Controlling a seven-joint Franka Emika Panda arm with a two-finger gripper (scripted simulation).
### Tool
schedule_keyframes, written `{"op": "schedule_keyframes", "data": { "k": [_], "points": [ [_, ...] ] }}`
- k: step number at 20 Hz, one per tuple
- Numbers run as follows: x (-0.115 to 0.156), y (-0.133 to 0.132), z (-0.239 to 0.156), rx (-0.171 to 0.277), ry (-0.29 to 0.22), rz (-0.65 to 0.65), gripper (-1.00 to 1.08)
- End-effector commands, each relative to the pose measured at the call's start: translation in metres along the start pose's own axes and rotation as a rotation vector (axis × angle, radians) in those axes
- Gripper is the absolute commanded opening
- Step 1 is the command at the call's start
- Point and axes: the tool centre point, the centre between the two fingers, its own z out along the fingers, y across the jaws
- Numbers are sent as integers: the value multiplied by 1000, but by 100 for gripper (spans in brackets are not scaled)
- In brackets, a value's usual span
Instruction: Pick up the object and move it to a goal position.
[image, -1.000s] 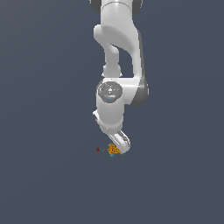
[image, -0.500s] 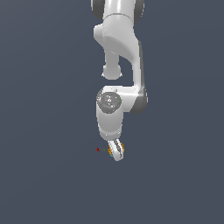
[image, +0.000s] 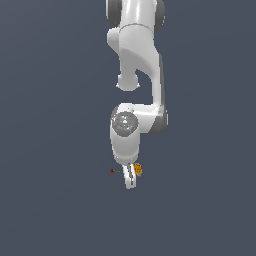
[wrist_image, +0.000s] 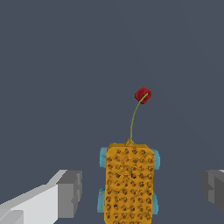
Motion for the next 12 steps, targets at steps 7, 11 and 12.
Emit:
{"op": "schedule_keyframes", "data": {
  "k": [7, 11, 12],
  "points": [
    [1, -1, 4, -1, 1, 38, 100],
    [1, -1, 10, -1, 1, 39, 100],
    [0, -1, 13, -1, 1, 39, 100]
  ]
}}
